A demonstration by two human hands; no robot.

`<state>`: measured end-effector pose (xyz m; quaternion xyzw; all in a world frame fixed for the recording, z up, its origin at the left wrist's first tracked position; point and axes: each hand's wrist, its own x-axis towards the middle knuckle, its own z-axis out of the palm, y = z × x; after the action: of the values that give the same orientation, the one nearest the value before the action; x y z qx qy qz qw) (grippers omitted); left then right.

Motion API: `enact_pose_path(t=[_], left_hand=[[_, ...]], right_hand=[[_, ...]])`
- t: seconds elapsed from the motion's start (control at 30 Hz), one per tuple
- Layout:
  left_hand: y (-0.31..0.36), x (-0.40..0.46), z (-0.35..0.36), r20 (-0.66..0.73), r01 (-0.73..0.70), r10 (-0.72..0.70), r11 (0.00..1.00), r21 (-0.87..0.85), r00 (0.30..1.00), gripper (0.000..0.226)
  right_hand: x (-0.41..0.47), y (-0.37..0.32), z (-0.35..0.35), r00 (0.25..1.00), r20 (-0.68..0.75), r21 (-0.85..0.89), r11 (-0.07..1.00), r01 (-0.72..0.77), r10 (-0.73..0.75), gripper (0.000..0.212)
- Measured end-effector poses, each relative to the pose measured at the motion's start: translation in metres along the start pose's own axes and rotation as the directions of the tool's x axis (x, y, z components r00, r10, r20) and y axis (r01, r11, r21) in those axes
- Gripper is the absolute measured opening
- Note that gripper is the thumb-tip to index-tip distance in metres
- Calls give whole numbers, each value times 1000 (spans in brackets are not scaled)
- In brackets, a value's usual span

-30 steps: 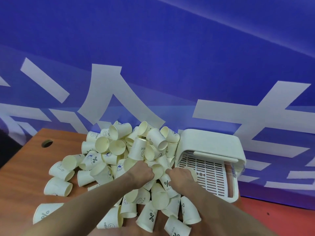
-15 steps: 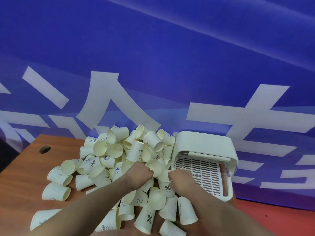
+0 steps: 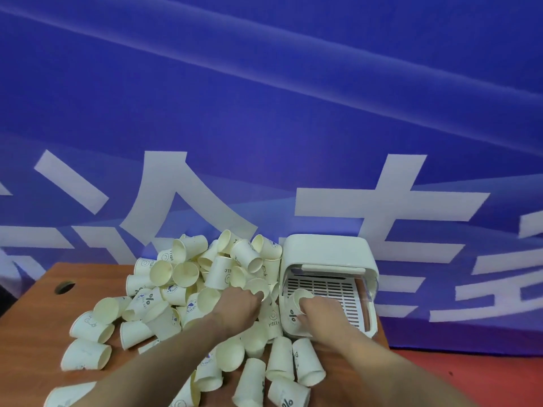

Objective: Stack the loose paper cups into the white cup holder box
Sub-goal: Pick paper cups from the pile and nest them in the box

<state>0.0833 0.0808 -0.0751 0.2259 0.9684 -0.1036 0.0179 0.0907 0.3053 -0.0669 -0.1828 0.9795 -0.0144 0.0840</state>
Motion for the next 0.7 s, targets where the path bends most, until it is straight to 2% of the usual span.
enact_pose_path(t=[0.2,0.33,0.43,0.7], left_hand=[[25,17,-10,-151,-63,53,996,-65,987,26],[41,32,-8,-169,-99,86,992,-73,982,43],[52,39,-14,-149,-118,109,992,-52,983,32],[68,61,-7,34,-141,142,990,-27,989,20]], right_hand=[[-24,35,-7,989,-77,15,992,-128,129,27],[-32,55,-7,982,-79,23,985,-171,172,26],[-34,66,-6,978,-66,40,980,-196,199,25],[-26,82,8,976,-57,85,975,-204,209,24]])
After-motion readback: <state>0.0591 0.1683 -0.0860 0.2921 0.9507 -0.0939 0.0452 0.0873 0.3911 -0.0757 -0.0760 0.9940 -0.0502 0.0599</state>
